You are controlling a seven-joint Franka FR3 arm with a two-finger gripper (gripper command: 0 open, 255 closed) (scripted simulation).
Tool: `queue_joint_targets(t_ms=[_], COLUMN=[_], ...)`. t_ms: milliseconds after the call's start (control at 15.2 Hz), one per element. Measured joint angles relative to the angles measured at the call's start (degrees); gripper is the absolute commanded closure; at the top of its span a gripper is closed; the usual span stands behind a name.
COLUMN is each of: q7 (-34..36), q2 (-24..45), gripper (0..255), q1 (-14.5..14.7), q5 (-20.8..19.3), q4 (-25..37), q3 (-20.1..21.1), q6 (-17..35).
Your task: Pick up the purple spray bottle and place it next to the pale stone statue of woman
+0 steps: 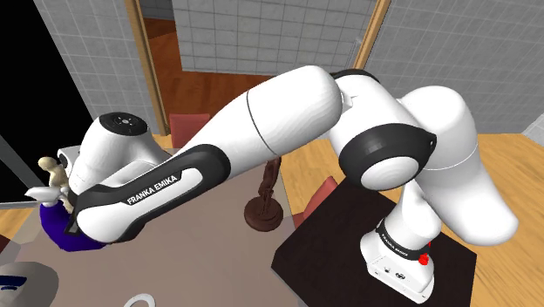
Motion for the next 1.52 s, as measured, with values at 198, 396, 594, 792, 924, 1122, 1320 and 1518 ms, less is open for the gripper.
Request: queue_joint_targets(t_ms=[198,396,594,792,924,1122,1320,1518], q7=[-0.6,-1.2,-1.7,-2.2,-2.6,-3.0,-3.4,-3.9], q2=[1.4,3.0,4.6,6.3,7.4,9.1,11.2,13.1], gripper=[255,255,255,255,255,255,255,255], q1=[-0.4,-0.8,-1.2,-1.5,-1.8,-2.1,-2.5,-2.9], q5=[0.4,0.8,1.1,1.4,1.6,1.8,1.9,2.1], q4=[0.0,0.4,0.9,1.7,1.9,2.4,3.8,4.8], q3=[0.6,1.2,1.9,2.4,2.9,3.5,4.0,4.7], q6=[1.4,2.6,3.8,4.9,5.8,7.0,7.8,8.8])
